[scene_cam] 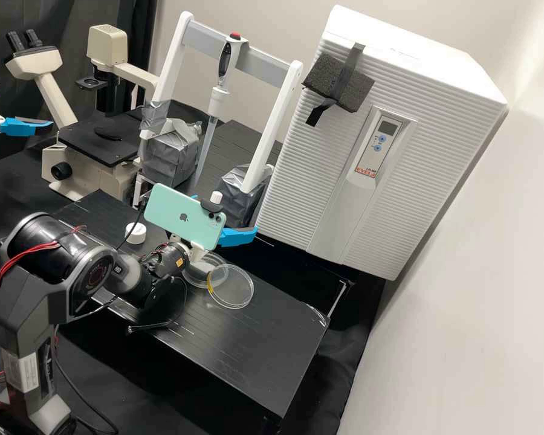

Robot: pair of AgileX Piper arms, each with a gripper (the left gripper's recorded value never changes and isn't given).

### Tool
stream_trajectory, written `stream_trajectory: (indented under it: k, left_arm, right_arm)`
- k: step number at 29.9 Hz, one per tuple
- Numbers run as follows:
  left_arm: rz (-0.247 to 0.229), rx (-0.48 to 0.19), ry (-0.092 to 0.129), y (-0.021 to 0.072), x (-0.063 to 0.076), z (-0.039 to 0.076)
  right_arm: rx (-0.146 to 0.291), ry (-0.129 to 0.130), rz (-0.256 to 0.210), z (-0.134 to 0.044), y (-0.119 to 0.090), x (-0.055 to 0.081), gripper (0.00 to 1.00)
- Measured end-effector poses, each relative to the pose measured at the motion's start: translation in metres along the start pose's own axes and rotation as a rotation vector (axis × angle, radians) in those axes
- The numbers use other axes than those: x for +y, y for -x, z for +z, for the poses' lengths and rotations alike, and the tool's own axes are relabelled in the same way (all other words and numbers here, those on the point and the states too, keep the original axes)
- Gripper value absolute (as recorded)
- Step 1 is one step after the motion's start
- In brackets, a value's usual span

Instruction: Close the bottle

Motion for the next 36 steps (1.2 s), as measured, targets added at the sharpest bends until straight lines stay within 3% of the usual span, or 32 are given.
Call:
stream_trajectory:
  k: [12,17,25,28,32,36]
  left_arm:
    - [-0.001,-0.005,0.000,0.0000,0.000,0.002]
    - [-0.003,-0.070,0.004,0.0016,-0.001,0.021]
    - [0.012,-0.285,-0.018,0.0125,0.004,0.073]
    - [0.017,-0.320,-0.014,0.0141,0.005,0.083]
    - [0.001,-0.387,0.009,0.0181,0.004,0.094]
    - [-0.037,-0.492,0.020,0.0283,-0.001,0.105]
  right_arm:
    - [0.000,0.000,0.000,0.000,0.000,0.000,1.00]
    - [0.000,0.000,0.000,0.000,0.000,0.000,1.00]
    - [0.000,0.000,0.000,0.000,0.000,0.000,1.00]
    - [0.000,0.000,0.000,0.000,0.000,0.000,1.00]
    - [0.000,0.000,0.000,0.000,0.000,0.000,1.00]
    - [0.000,0.000,0.000,0.000,0.000,0.000,1.00]
